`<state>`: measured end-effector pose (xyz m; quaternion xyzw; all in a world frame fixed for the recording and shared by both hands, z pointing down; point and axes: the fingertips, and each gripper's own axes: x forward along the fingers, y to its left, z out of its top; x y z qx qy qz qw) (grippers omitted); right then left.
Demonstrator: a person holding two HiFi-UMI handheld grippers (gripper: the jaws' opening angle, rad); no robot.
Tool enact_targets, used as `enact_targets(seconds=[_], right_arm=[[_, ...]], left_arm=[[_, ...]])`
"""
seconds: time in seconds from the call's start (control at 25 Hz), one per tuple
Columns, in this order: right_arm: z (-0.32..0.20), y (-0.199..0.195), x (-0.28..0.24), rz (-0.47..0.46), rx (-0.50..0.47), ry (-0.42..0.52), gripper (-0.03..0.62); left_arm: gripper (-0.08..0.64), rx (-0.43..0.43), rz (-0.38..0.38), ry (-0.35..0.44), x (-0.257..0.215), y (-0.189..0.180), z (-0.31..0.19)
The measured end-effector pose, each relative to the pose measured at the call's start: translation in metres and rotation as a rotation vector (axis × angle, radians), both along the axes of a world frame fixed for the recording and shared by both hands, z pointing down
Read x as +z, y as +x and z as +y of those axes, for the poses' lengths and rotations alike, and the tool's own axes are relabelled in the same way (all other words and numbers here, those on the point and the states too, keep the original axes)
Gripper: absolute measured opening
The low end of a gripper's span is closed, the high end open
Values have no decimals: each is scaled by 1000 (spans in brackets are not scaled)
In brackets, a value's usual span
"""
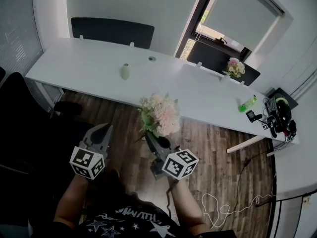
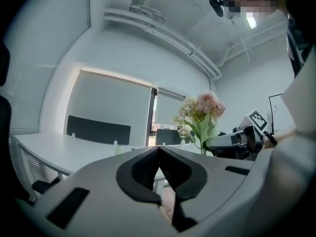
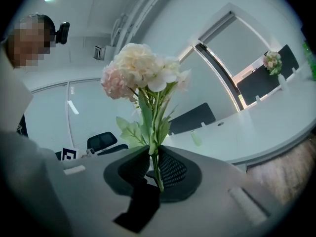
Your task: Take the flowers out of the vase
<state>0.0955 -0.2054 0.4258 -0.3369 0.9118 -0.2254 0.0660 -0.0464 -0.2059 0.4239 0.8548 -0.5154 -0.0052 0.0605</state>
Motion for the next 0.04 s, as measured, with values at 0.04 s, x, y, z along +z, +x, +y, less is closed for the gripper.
enact_targets(seconds=[0.04], right_arm=[[1, 1, -1, -5, 2, 1, 55]], left_arm=[[9, -2, 1, 1, -1, 0, 1]])
